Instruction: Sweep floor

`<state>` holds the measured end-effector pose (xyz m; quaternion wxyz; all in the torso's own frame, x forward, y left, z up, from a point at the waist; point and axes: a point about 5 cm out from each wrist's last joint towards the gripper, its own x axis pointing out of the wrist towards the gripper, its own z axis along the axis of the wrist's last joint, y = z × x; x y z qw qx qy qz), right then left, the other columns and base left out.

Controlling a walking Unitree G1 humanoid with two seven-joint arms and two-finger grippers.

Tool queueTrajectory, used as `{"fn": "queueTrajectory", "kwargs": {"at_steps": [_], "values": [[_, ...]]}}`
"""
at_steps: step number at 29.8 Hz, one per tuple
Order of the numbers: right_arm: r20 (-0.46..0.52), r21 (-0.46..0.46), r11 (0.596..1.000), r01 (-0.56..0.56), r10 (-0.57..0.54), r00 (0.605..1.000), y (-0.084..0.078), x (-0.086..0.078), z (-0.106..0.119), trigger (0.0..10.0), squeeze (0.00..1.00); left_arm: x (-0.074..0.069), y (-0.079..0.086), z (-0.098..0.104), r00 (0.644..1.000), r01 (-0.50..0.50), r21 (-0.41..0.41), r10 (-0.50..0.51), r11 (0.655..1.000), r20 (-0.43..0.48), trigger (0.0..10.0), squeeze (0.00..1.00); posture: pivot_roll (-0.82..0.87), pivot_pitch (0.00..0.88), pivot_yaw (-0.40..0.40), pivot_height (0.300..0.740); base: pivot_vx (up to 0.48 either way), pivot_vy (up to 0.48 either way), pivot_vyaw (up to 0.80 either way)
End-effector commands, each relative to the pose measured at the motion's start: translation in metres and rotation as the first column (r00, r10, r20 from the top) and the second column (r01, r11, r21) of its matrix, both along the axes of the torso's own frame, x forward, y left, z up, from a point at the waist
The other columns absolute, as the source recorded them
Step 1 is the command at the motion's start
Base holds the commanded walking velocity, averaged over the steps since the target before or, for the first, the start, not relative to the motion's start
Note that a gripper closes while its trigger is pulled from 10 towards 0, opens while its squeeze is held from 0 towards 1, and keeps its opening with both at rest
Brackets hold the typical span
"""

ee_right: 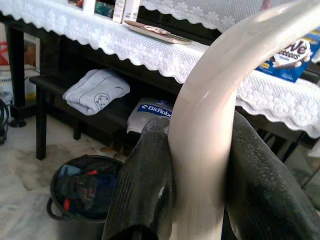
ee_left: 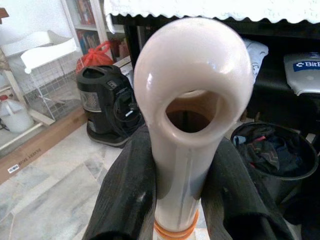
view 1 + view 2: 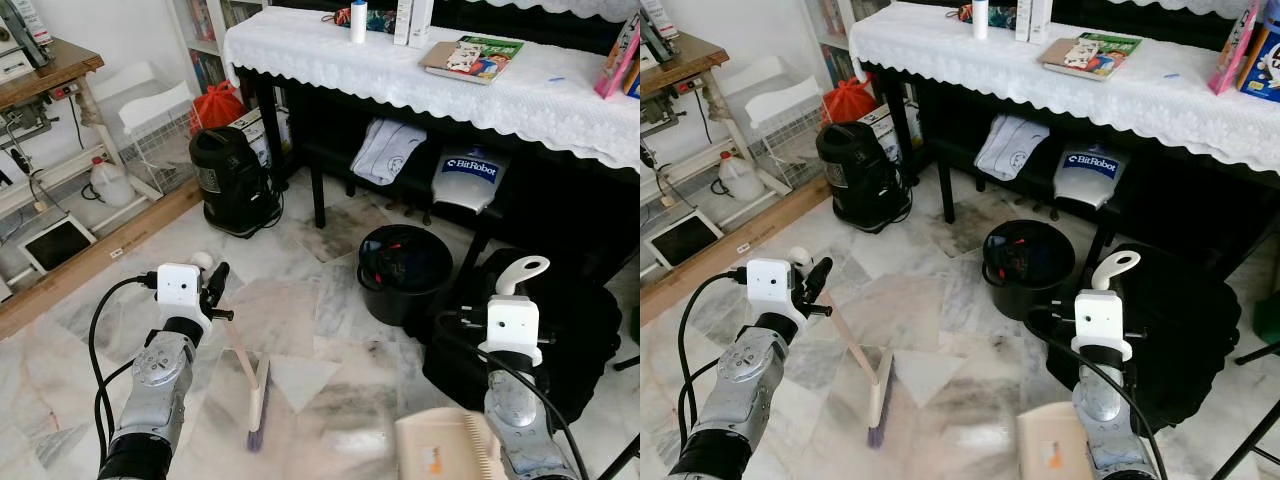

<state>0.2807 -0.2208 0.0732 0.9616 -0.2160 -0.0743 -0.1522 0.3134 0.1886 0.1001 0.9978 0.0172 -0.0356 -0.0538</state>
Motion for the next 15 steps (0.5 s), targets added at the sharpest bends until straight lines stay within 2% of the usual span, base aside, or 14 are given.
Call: {"fn": "queueTrajectory", "kwargs": {"at_steps": [1, 12, 15], "values": [[0.015, -0.018, 1.000, -0.009, 0.009, 1.000, 0.004, 0.001, 0.000, 10.0, 0.00, 0.002, 0.004, 0.012, 0.999, 0.000, 0.011, -0.001, 1.000, 0.048, 10.0, 0.00, 0.02, 0.107, 0.108, 0.740, 0.000, 0.000, 0.00], [-0.010, -0.017, 1.000, 0.017, -0.017, 1.000, 0.011, -0.002, -0.015, 10.0, 0.00, 0.001, 0.006, 0.013, 0.999, 0.017, 0.019, -0.018, 1.000, 0.038, 10.0, 0.00, 0.03, 0.114, 0.121, 0.740, 0.000, 0.000, 0.00], [-0.038, -0.045, 0.999, 0.017, -0.019, 0.999, 0.013, -0.003, -0.021, 10.0, 0.00, 0.001, 0.008, 0.014, 0.999, 0.031, 0.023, -0.031, 0.999, 0.030, 10.0, 0.00, 0.05, 0.116, 0.129, 0.740, 0.000, 0.000, 0.00]]}}
